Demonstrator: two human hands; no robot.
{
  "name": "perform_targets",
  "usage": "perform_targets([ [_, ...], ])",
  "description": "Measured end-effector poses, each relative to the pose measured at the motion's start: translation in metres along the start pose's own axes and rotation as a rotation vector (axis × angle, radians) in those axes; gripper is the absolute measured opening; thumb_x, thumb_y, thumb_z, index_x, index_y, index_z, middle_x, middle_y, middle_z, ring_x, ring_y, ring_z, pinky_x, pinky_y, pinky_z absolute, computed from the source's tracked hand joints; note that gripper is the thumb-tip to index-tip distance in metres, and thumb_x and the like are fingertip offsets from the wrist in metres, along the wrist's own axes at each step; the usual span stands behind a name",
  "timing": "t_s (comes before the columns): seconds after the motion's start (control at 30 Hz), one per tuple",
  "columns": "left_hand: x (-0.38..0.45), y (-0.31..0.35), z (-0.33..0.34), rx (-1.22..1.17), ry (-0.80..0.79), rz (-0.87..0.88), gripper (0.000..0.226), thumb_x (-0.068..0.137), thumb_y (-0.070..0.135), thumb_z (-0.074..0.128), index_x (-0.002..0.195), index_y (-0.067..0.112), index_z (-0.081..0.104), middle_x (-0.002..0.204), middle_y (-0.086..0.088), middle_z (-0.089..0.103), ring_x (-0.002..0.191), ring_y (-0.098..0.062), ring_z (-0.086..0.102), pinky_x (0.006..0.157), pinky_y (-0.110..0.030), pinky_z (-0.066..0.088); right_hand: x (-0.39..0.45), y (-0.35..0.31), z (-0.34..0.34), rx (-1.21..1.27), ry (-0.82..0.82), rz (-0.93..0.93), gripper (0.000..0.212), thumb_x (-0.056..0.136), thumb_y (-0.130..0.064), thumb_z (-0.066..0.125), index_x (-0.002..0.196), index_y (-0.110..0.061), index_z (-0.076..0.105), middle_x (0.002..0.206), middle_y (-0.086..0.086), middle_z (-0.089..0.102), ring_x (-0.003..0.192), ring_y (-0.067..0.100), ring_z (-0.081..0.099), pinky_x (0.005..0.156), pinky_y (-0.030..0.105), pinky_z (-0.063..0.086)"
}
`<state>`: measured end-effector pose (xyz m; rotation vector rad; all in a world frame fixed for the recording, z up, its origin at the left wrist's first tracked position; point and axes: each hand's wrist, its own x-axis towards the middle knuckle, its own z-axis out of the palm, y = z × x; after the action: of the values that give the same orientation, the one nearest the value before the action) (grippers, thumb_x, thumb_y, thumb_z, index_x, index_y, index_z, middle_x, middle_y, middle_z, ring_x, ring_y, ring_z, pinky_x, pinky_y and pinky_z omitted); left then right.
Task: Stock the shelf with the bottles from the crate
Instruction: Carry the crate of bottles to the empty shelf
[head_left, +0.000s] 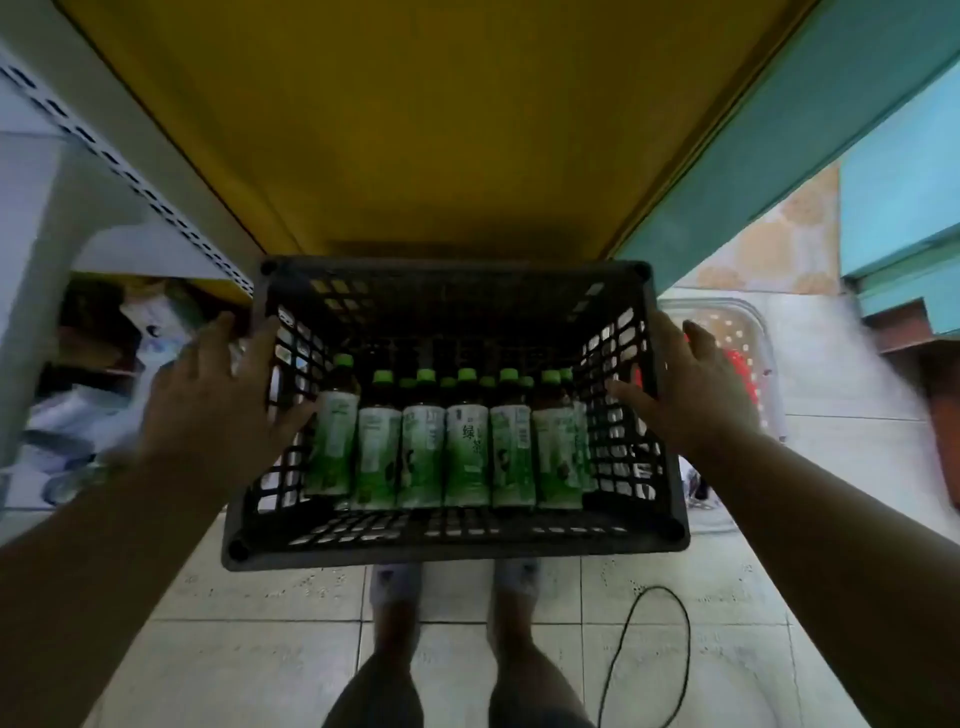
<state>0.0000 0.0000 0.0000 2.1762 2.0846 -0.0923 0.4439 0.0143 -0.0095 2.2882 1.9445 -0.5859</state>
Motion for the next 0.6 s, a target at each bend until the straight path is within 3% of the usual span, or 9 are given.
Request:
perform_targets([
  [0.1,0.005,-0.017,0.047,-0.098,-0.076,-0.128,0.103,0.078,0.064,0.06,0.159,0.026,0.009,0.153,-0.036,0.025,0.131,-0.06,0.035,0.098,-0.068,0.039,0.011,0.013,0.034,0.157,-0.011,0.064,0.1,0.085,-0.049,0.07,0.154,-0.049,-0.001,0.15,0.018,0.041,0.133,0.043,0.044,0.101,0.054,0.045],
  [0.2,-0.002,-0.018,0.084,-0.315,-0.112,-0.176,0.116,0.072,0.047,0.076,0.159,0.021,0.005,0.139,-0.038,0.038,0.115,-0.062,0.045,0.084,-0.069,0.048,0.006,0.014,0.059,0.365,0.004,0.063,0.098,0.093,-0.028,0.067,0.155,-0.048,-0.008,0.142,0.011,0.055,0.123,0.036,0.057,0.092,0.041,0.048],
  [0.23,-0.002,-0.019,0.089,-0.343,-0.111,-0.186,0.117,0.071,0.047,0.078,0.159,0.02,0.005,0.133,-0.037,0.042,0.112,-0.06,0.047,0.082,-0.066,0.049,0.007,0.014,0.064,0.387,0.034,0.061,0.097,0.094,-0.027,0.066,0.156,-0.047,-0.007,0.142,0.009,0.056,0.122,0.034,0.059,0.092,0.039,0.047],
  [0.33,0.006,-0.026,0.087,-0.466,-0.142,-0.217,0.122,0.063,0.071,0.07,0.157,0.021,0.011,0.126,-0.027,0.056,0.115,-0.05,0.053,0.088,-0.061,0.049,0.008,0.015,0.066,0.381,0.032,0.046,0.104,0.091,-0.034,0.071,0.155,-0.047,-0.009,0.144,0.007,0.055,0.122,0.031,0.059,0.096,0.038,0.046],
  [0.4,0.004,-0.03,0.086,-0.516,-0.137,-0.248,0.124,0.059,0.072,0.07,0.157,0.026,0.01,0.126,-0.02,0.059,0.116,-0.043,0.057,0.089,-0.059,0.051,0.006,0.014,0.062,0.372,0.019,0.029,0.108,0.087,-0.039,0.073,0.153,-0.05,-0.012,0.145,0.008,0.054,0.123,0.031,0.059,0.099,0.044,0.048],
  [0.5,0.004,-0.023,0.08,-0.635,-0.154,-0.24,0.122,0.066,0.047,0.084,0.158,0.033,0.004,0.131,-0.013,0.058,0.104,-0.036,0.064,0.087,-0.054,0.053,0.005,0.012,0.057,0.446,-0.01,0.024,0.108,0.087,-0.036,0.074,0.154,-0.048,-0.009,0.14,-0.001,0.059,0.117,0.023,0.062,0.099,0.041,0.048],
  [0.6,0.004,-0.025,0.085,-0.754,-0.228,-0.257,0.128,0.067,0.014,0.09,0.156,0.042,0.003,0.127,-0.007,0.062,0.074,-0.022,0.073,0.08,-0.051,0.057,0.007,0.015,0.055,0.54,-0.054,0.067,0.108,0.085,-0.031,0.078,0.153,-0.054,-0.003,0.11,-0.008,0.07,0.094,0.017,0.069,0.09,0.037,0.053],
])
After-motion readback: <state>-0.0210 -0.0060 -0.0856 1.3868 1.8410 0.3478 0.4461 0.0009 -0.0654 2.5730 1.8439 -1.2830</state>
